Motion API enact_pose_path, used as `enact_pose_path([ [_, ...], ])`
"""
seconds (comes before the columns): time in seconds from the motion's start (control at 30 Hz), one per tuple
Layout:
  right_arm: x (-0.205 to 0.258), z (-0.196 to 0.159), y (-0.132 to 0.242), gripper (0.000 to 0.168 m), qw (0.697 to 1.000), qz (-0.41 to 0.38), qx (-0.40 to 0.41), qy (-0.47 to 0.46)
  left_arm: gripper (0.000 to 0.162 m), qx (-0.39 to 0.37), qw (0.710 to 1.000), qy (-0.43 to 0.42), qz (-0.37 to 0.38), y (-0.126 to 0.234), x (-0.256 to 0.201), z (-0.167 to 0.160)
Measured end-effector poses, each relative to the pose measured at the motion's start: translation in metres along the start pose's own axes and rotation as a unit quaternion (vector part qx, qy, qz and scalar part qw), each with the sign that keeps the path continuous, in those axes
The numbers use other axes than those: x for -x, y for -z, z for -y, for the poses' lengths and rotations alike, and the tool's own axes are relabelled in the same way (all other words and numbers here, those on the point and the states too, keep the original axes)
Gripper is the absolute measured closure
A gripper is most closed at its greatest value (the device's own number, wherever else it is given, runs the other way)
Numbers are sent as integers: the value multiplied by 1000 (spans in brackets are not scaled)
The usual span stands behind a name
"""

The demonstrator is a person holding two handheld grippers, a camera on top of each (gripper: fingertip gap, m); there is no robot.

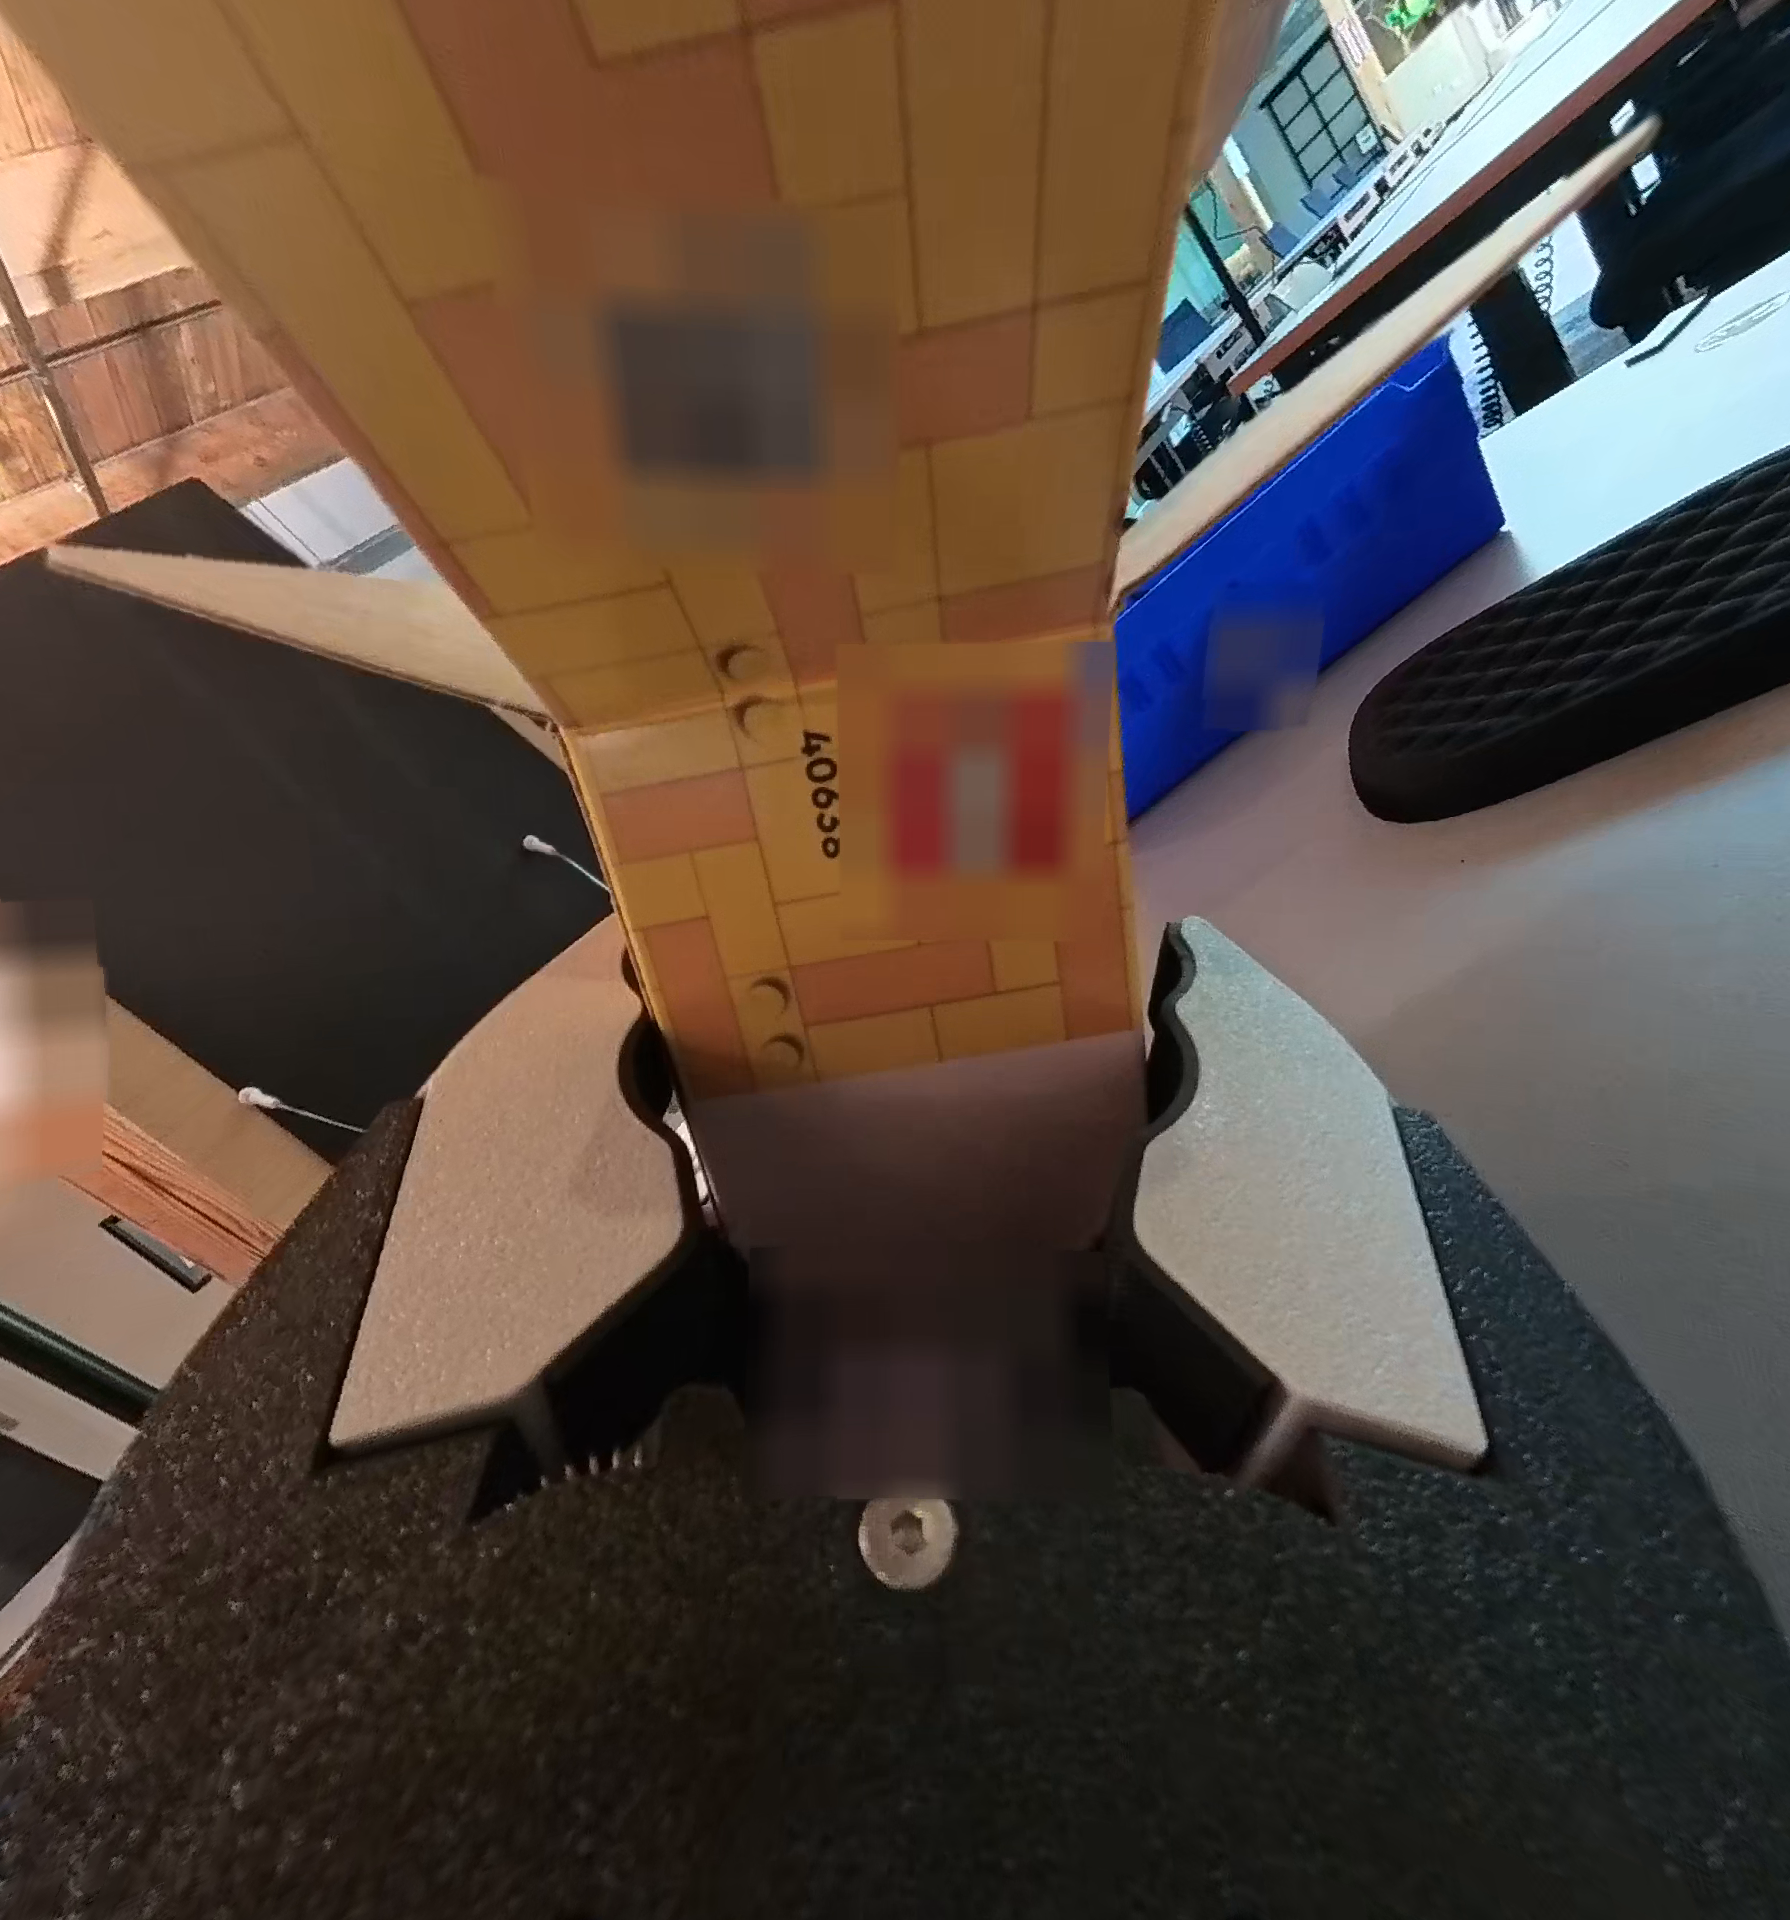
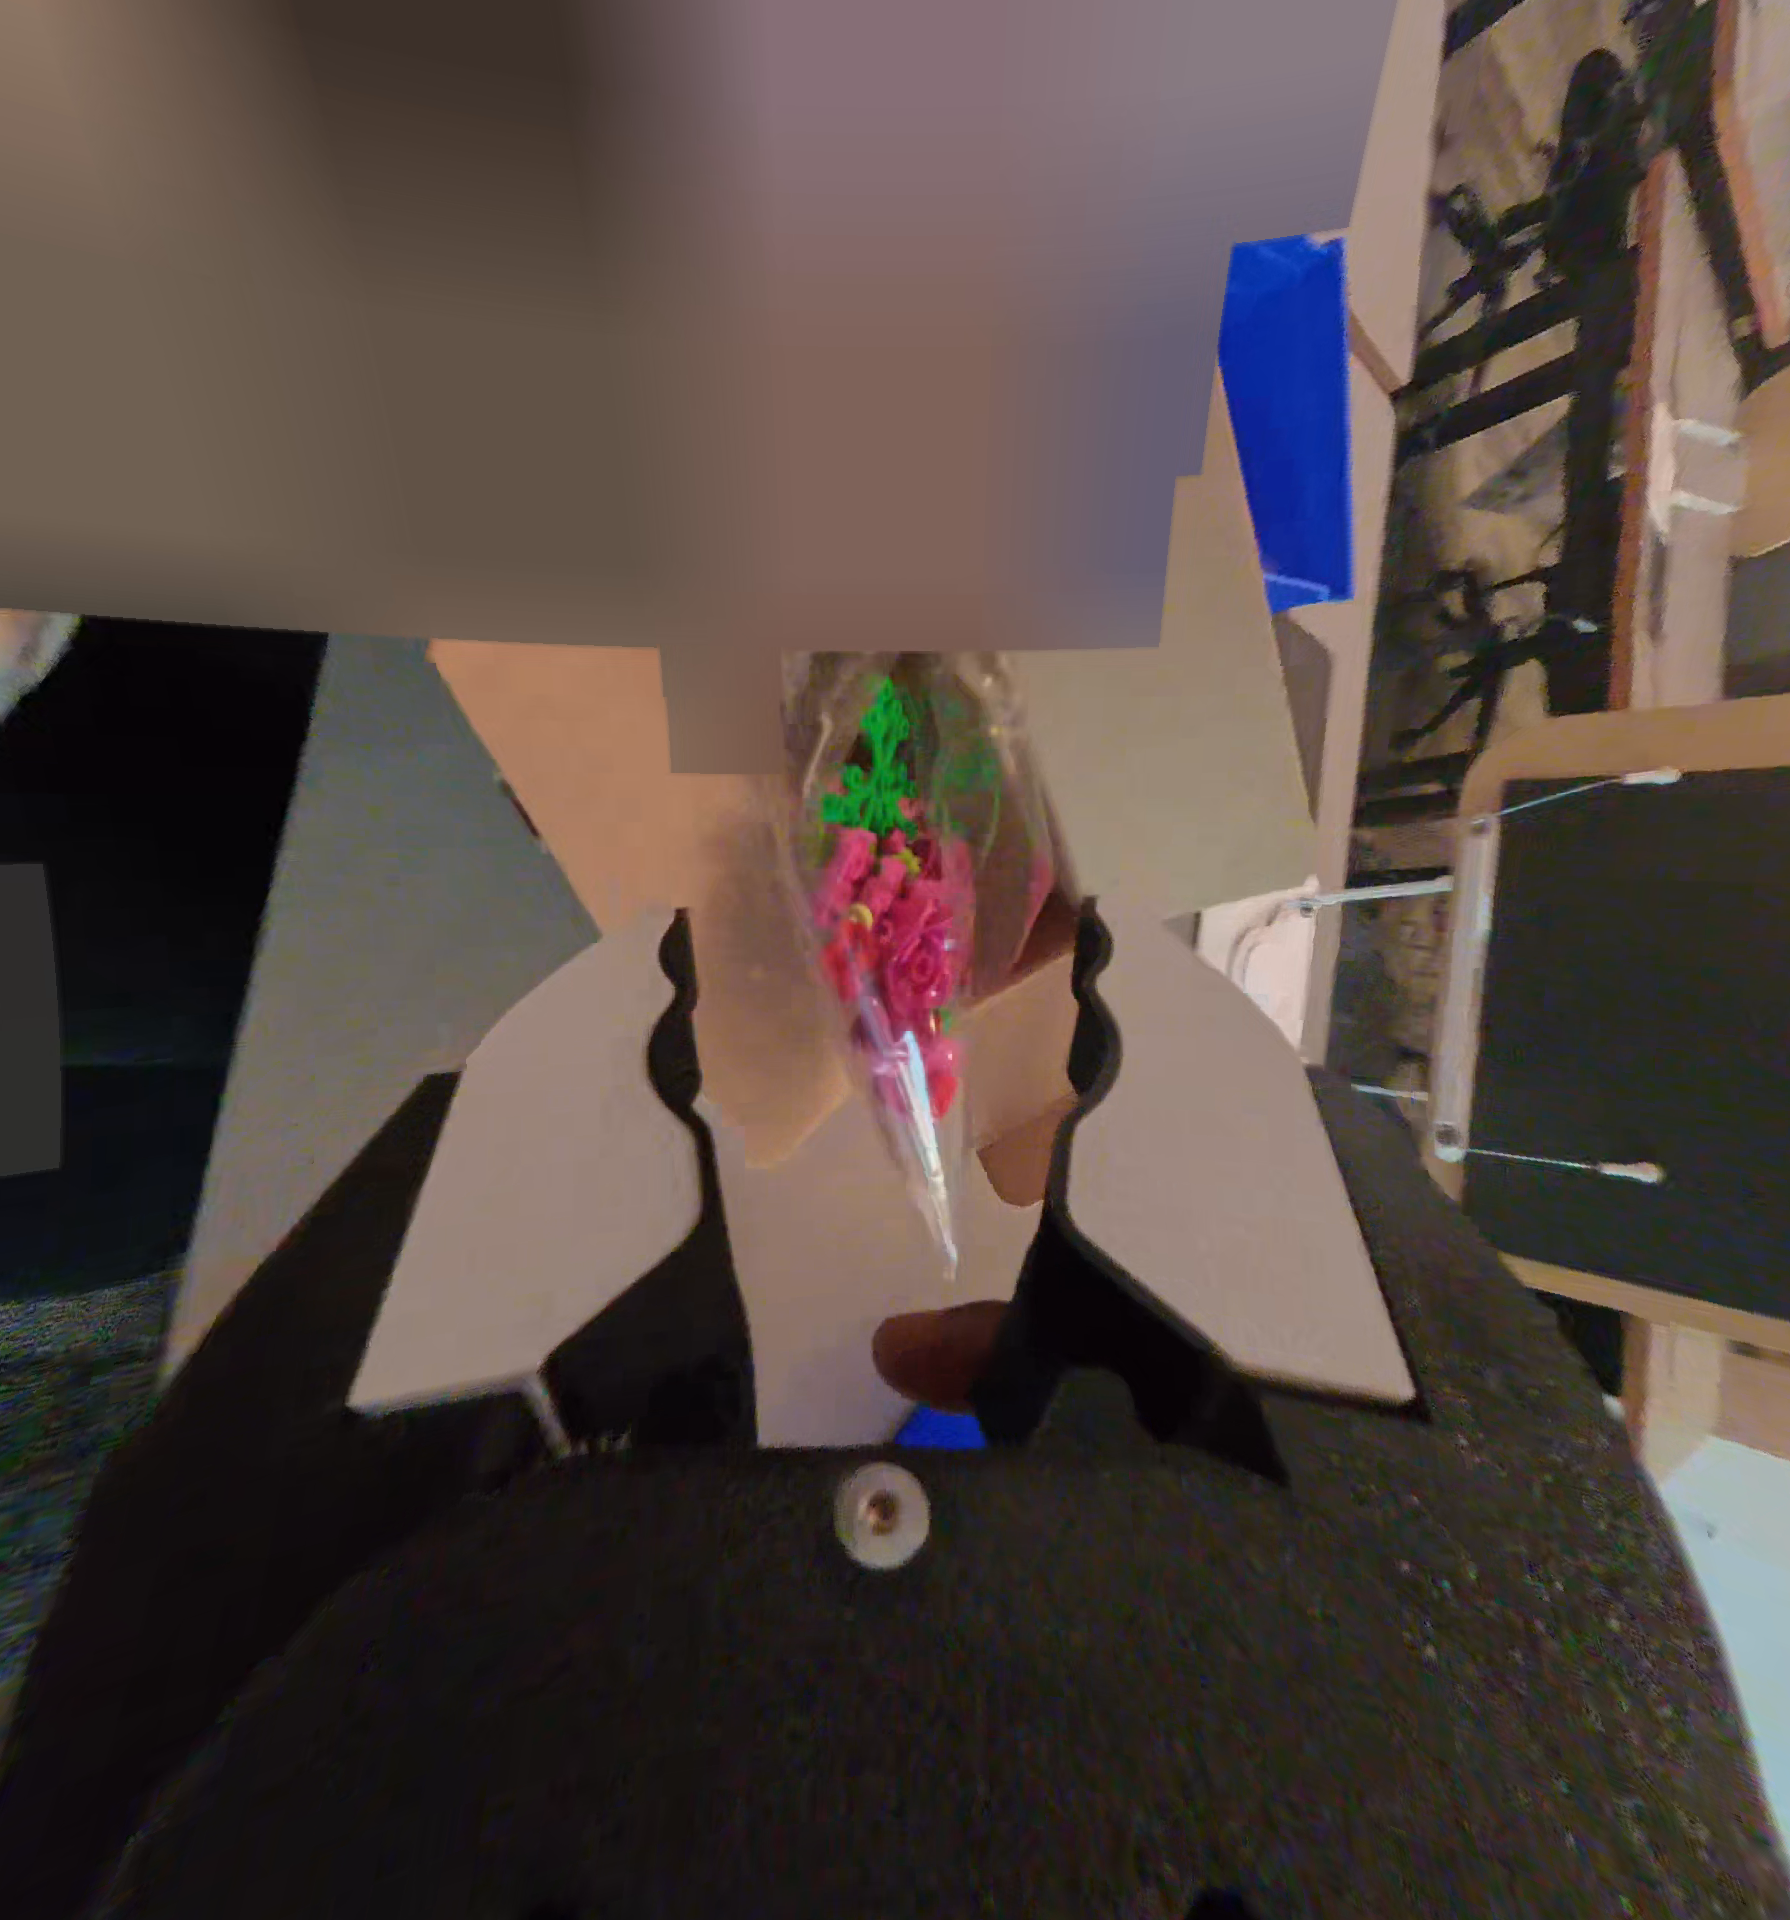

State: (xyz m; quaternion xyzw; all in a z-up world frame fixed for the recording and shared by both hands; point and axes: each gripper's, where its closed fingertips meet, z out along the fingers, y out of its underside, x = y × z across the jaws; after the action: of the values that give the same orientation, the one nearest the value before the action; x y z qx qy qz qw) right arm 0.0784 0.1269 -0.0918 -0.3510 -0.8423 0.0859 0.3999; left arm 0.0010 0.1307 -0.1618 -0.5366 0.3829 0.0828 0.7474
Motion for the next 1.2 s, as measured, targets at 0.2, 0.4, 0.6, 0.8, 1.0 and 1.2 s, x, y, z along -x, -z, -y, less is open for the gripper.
enact_pose_path([
  [0.2, -6, -1, -20, 164, 984, -87, 16, 152, 71, 0, 1000, -14, -11, -1, -3, 3],
  [0.4, 0, 5, -25, 168, 953, -31, 90, 289, 71, -3, 999, -50, -20, -1, -11, 5],
  [0.6, 20, -10, -65, 168, 942, 39, 135, 305, 72, -12, 998, -63, -28, -3, -18, 9],
  [0.8, 26, -14, -94, 166, 959, 71, 118, 247, 72, -16, 997, -61, -35, -1, -18, 9],
  [1.0, 20, -5, -95, 152, 972, 75, 81, 210, 72, -16, 998, -45, -28, 0, -13, 5],
  [1.2, 8, 41, -46, 145, 993, 66, -93, 21, 72, -17, 999, -37, -24, 2, -11, 3],
])
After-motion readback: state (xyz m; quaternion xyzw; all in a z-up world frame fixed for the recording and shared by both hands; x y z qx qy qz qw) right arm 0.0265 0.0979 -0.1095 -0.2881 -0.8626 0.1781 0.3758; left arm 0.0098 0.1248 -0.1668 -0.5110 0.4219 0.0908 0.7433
